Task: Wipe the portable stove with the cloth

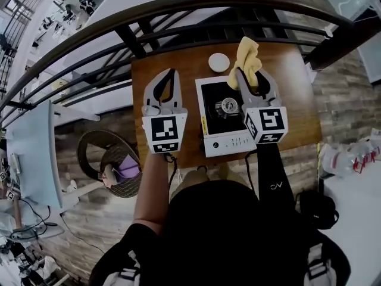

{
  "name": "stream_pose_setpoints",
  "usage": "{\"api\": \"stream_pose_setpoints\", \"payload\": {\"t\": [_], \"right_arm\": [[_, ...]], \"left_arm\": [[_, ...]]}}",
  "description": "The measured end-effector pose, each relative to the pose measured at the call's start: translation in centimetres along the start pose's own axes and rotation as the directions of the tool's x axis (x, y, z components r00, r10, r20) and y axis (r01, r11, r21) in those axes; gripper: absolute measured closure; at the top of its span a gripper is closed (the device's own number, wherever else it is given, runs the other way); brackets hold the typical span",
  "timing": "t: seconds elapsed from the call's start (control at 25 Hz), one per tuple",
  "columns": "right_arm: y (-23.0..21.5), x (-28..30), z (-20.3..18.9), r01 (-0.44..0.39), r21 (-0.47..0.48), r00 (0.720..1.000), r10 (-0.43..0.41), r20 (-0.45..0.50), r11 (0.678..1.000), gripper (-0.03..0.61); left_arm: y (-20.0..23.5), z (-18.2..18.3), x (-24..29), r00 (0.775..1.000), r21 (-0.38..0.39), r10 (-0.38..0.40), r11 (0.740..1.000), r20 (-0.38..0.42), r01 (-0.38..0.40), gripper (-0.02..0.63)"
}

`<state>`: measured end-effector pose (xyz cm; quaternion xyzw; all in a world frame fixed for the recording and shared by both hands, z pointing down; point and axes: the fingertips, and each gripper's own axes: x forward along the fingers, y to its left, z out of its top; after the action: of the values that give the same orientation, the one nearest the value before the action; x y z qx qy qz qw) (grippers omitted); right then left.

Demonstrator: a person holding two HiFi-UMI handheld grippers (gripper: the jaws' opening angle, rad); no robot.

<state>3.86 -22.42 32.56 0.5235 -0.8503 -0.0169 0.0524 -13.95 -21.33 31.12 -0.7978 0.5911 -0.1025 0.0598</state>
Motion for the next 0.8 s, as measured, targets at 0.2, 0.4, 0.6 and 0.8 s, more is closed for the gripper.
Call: {"api": "stream_pose_setpoints", "payload": {"t": [0.2, 0.4, 0.6, 0.8], "right_arm": [[0.9, 3.2, -0.7, -0.010, -0.012, 0.999, 0.010, -0.037, 1.000, 0.451], [1.7, 5.1, -1.4, -0.058, -0.021, 0.996, 0.057, -0.072, 0.998, 0.451], [2.2, 7.1, -2.5, -0.122, 0.008, 0.986, 0.123, -0.110, 0.992, 0.451], [3.5, 10.2, -5.9, -0.277, 0.030, 0.935, 0.277, -0.221, 0.960, 0.451]], "left_arm": [[1.7, -0.8, 3.1, 0.999, -0.003, -0.047, 0.999, 0.010, 0.047, 0.607], [1.5, -1.1, 4.9, 0.996, 0.005, -0.091, 0.996, 0.016, 0.091, 0.607], [2.0, -1.6, 6.5, 0.995, -0.014, -0.098, 0.995, 0.017, 0.099, 0.607], [1.5, -2.9, 7.3, 0.993, -0.050, -0.121, 0.991, -0.011, 0.121, 0.607]]}}
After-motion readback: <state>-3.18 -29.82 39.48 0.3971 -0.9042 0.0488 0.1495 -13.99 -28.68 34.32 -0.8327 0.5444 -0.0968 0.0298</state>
